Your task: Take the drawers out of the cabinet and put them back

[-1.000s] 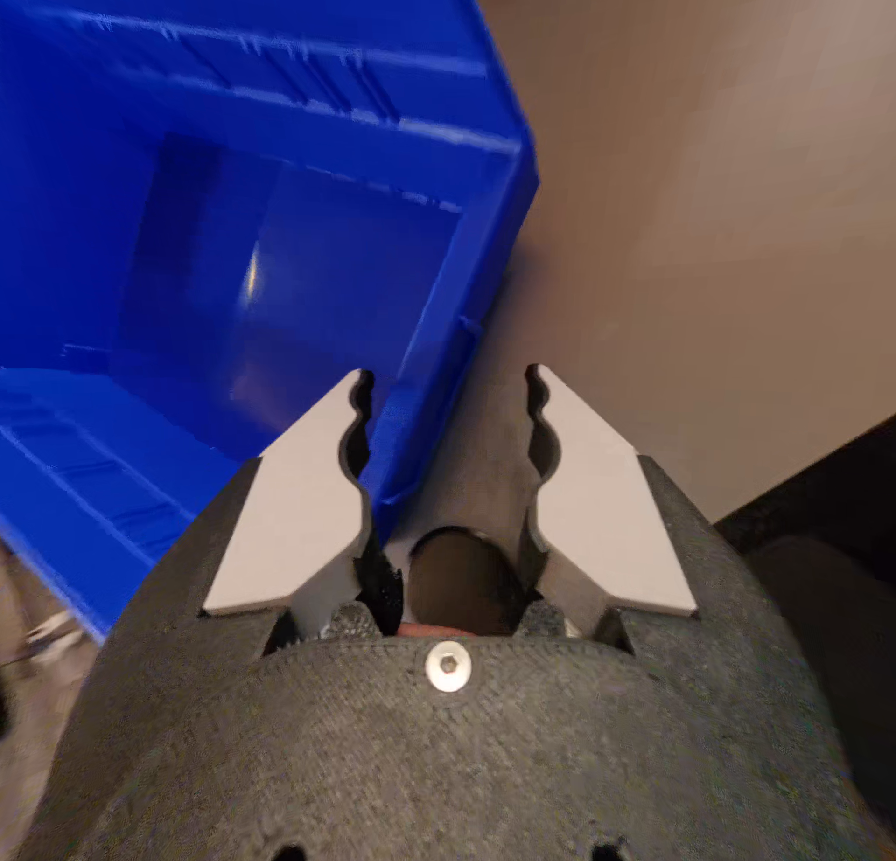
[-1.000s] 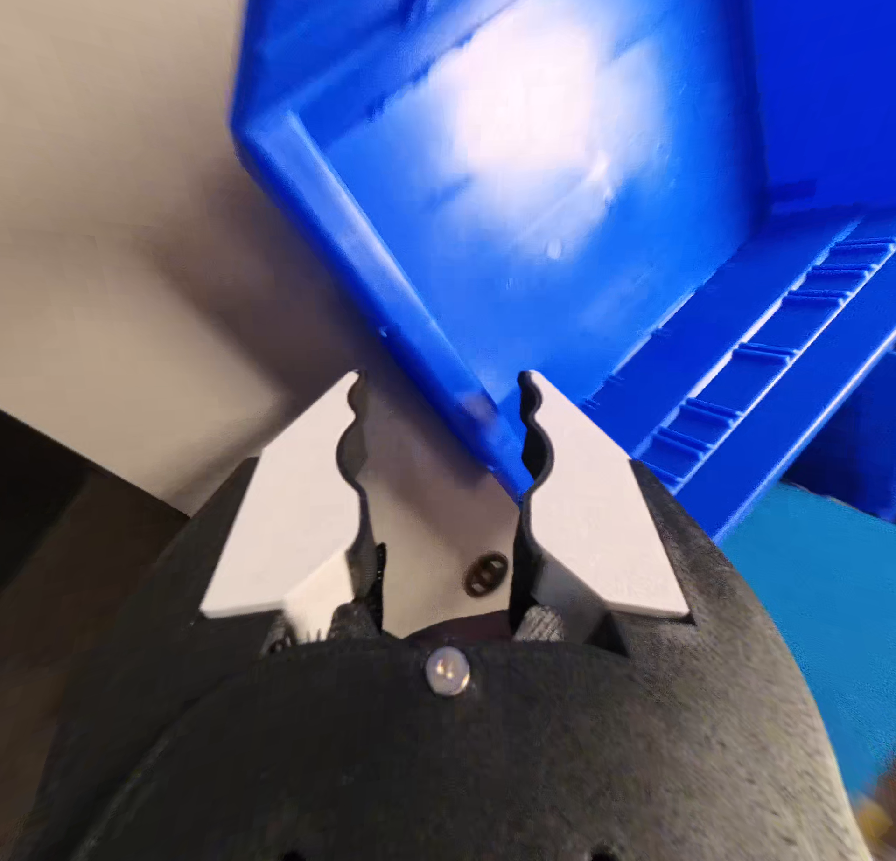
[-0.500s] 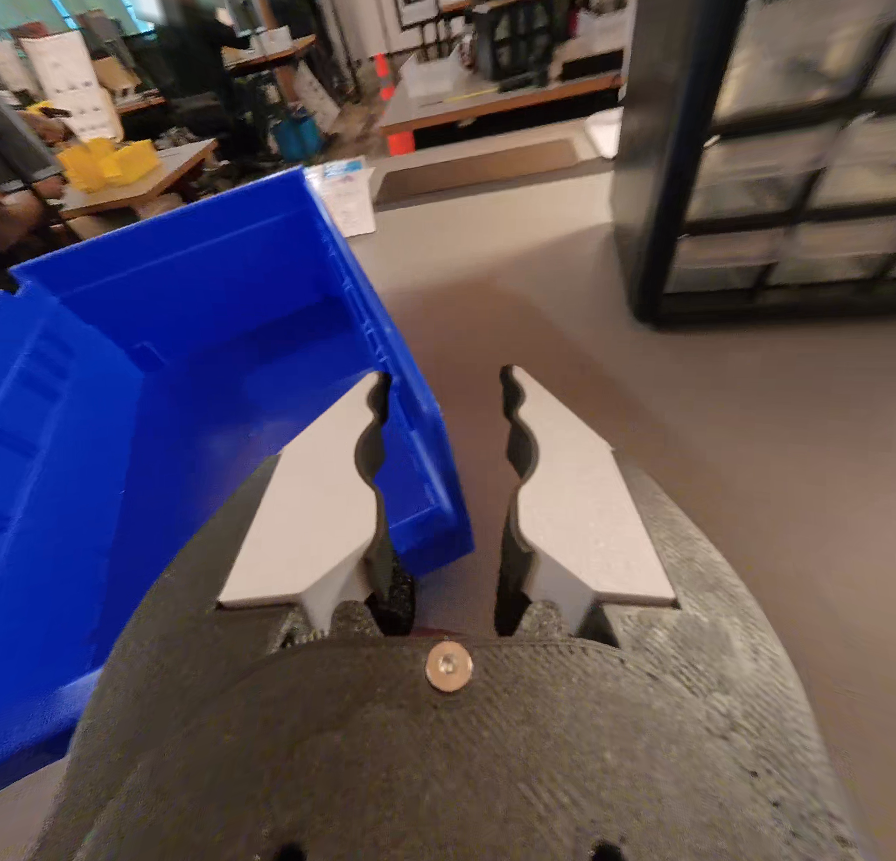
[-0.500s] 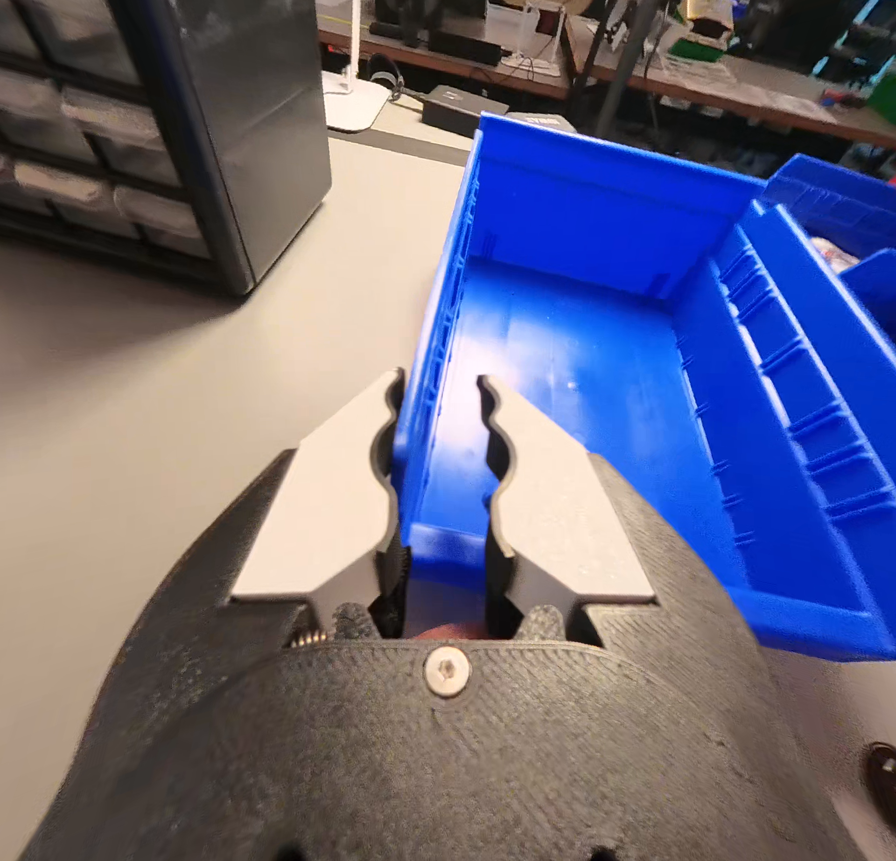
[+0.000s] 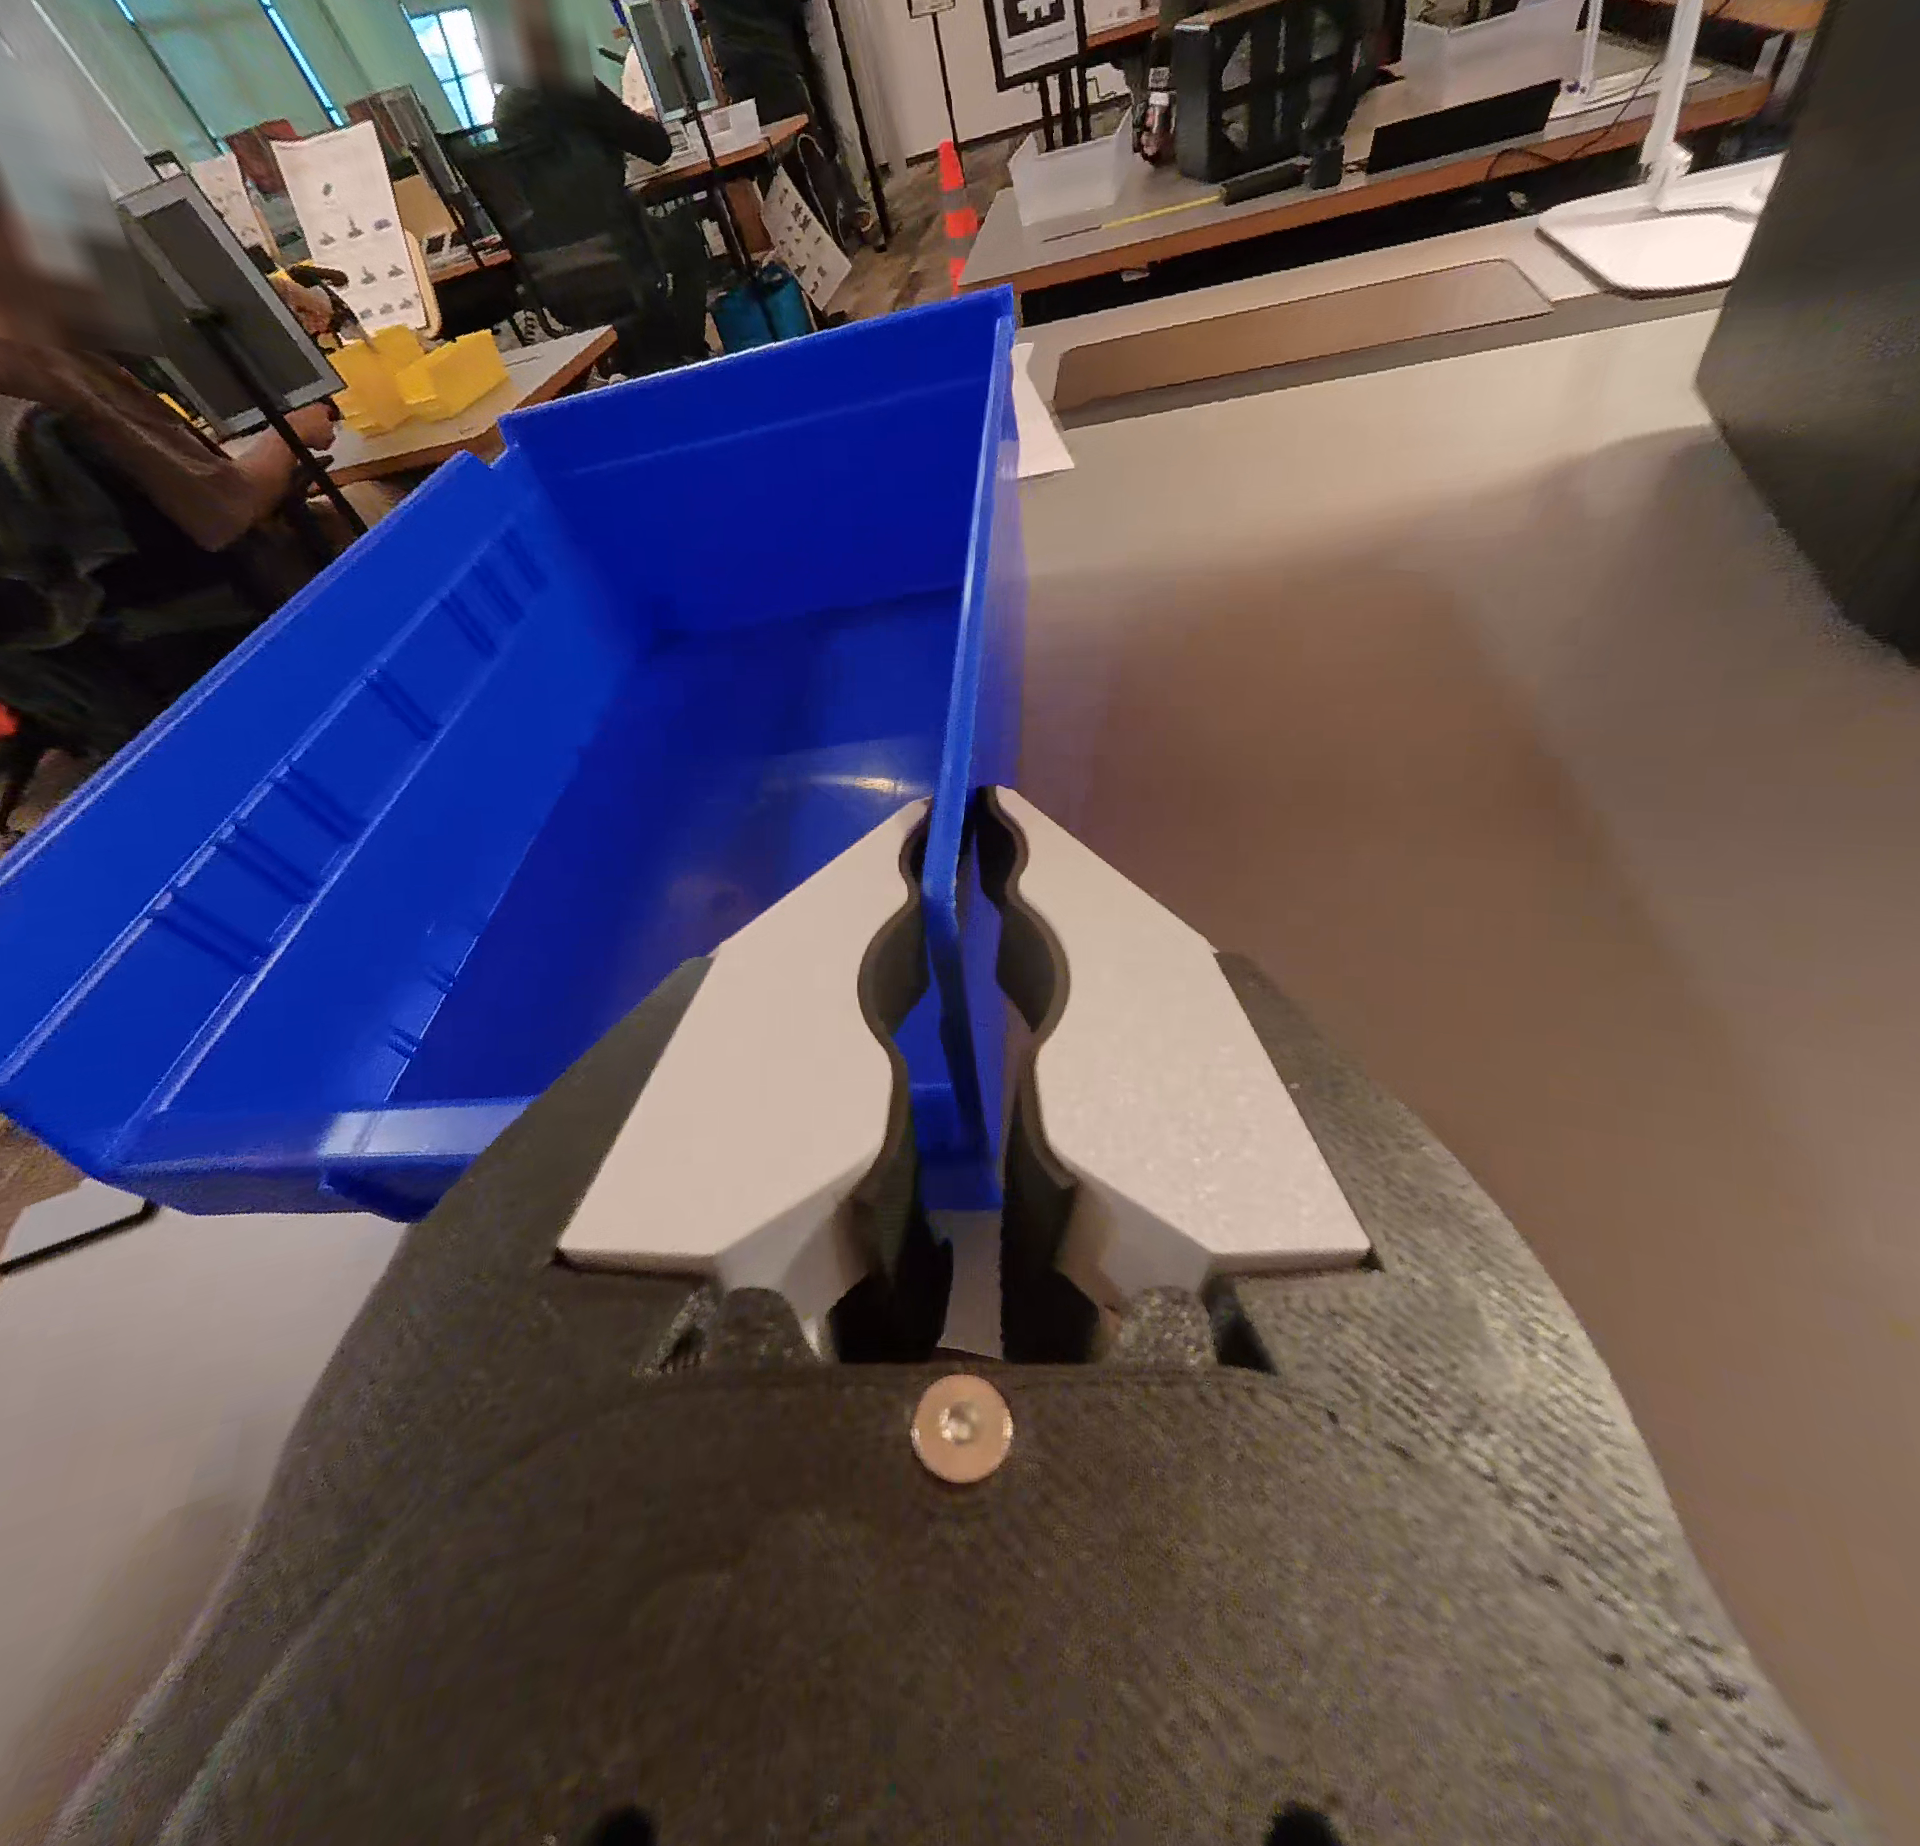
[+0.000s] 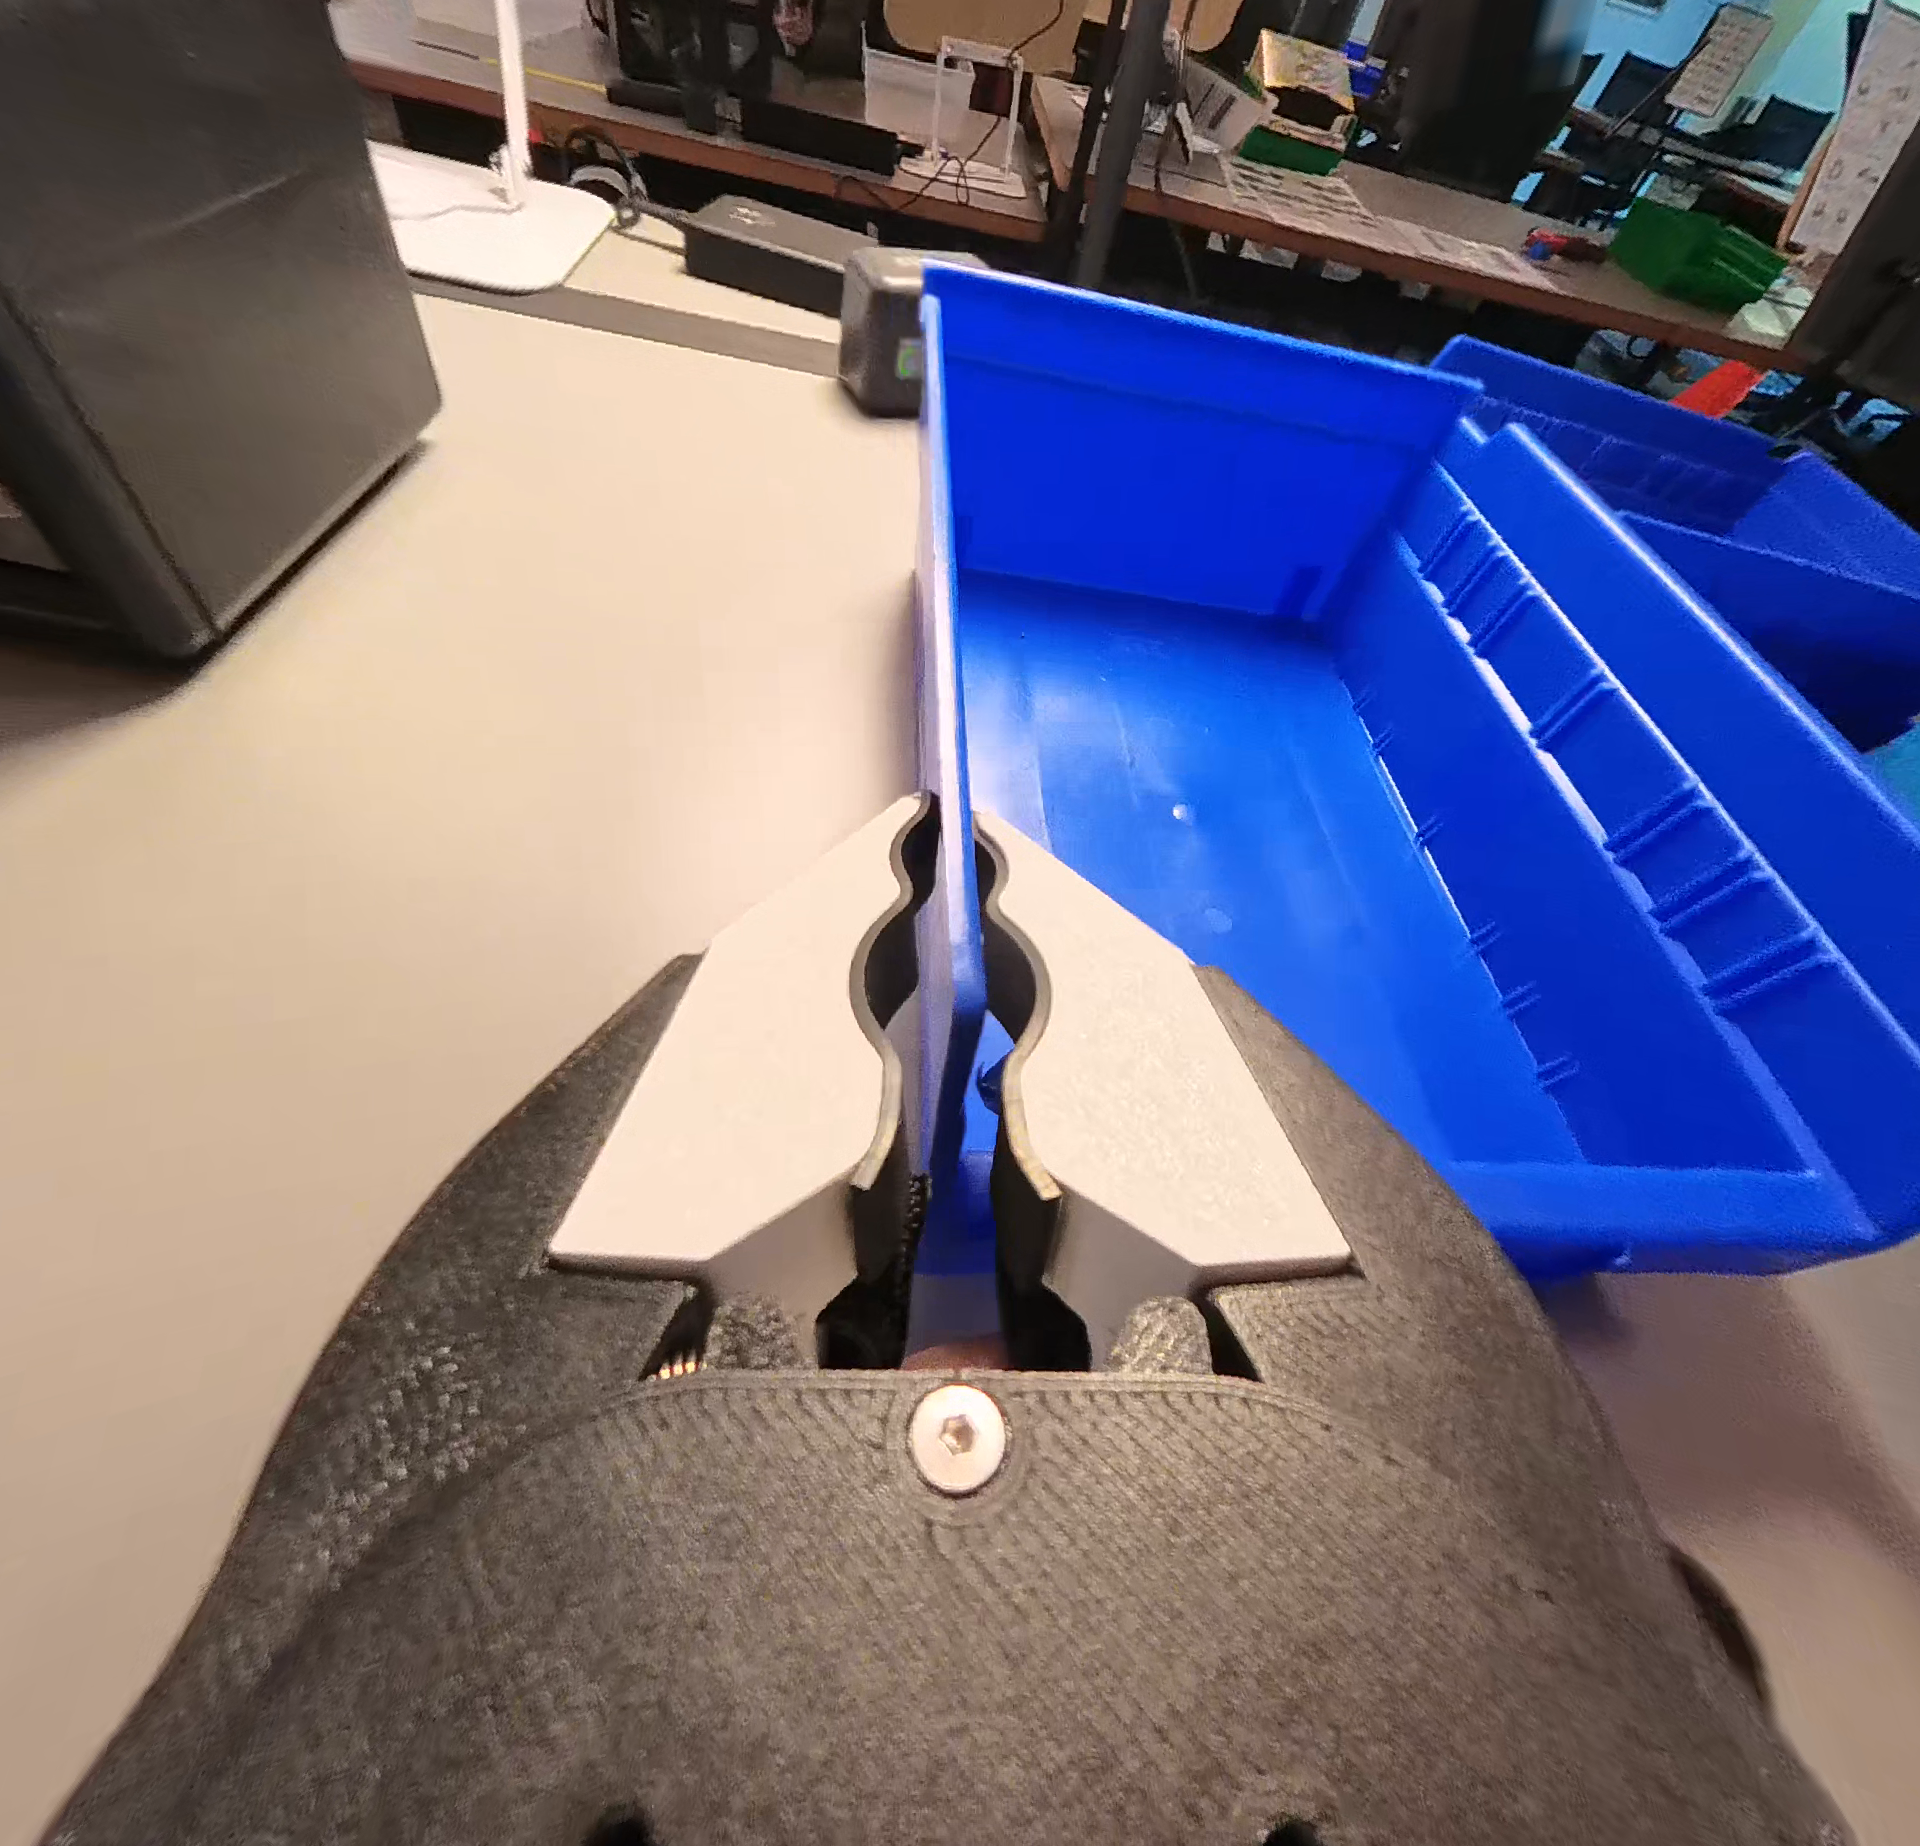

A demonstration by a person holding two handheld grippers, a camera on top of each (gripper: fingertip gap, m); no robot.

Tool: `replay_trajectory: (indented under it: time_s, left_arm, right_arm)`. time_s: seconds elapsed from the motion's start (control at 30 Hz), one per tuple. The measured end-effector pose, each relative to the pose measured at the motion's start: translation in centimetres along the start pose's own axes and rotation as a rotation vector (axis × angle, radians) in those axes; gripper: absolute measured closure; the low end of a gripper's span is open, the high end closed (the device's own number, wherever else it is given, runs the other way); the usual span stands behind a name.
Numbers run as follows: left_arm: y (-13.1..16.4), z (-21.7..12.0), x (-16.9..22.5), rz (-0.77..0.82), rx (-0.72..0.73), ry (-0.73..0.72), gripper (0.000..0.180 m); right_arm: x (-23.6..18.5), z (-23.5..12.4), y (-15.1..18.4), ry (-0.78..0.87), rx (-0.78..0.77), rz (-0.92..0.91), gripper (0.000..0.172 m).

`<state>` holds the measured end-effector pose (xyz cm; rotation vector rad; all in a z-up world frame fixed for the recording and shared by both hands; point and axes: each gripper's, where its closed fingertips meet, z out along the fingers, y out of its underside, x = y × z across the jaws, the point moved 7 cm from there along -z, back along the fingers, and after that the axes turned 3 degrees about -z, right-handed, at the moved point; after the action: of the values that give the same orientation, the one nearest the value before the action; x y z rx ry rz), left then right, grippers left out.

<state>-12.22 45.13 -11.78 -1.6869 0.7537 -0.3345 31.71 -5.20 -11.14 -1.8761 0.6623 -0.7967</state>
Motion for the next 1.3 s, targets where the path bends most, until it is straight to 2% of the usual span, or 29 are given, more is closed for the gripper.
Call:
replay_trajectory:
  time_s: [0.2,0.4,0.6,0.8,0.9,1.03,1.13,1.2,1.3]
  left_arm:
    - [-0.1,1.3,-1.8,0.011,-0.01,0.017,0.176]
    - [0.0,2.1,-3.2,-0.052,-0.008,0.065,0.175]
    - [0.0,2.1,-3.4,-0.049,-0.005,0.084,0.175]
    - [-0.5,0.3,-2.9,-0.082,0.082,0.133,0.148]
    - [-1.3,-1.4,-2.6,-0.067,0.153,0.128,0.145]
    - [-3.8,-3.4,-0.4,-0.029,0.251,0.232,0.142]
    - [-6.5,-3.4,3.2,-0.018,0.286,0.422,0.139]
    - [-9.2,-2.4,5.6,-0.002,0.315,0.542,0.139]
    - [-15.1,0.8,8.2,0.013,0.391,0.659,0.138]
  right_arm:
    - [1.9,0.9,0.0,0.002,-0.028,-0.044,0.168]
    - [1.9,0.8,0.1,0.002,-0.034,-0.073,0.167]
    - [2.1,0.7,0.0,-0.008,-0.032,-0.054,0.165]
    - [1.9,-0.8,-0.5,-0.04,0.018,-0.071,0.148]
    - [1.7,-2.3,-1.2,-0.055,0.049,-0.078,0.142]
    - [-1.1,-4.2,-3.9,-0.21,0.165,-0.071,0.139]
    - [-4.9,-3.9,-6.6,-0.39,0.23,-0.077,0.13]
    - [-7.4,-2.8,-9.2,-0.496,0.29,-0.075,0.125]
    - [-10.1,-0.4,-14.7,-0.583,0.401,-0.076,0.122]
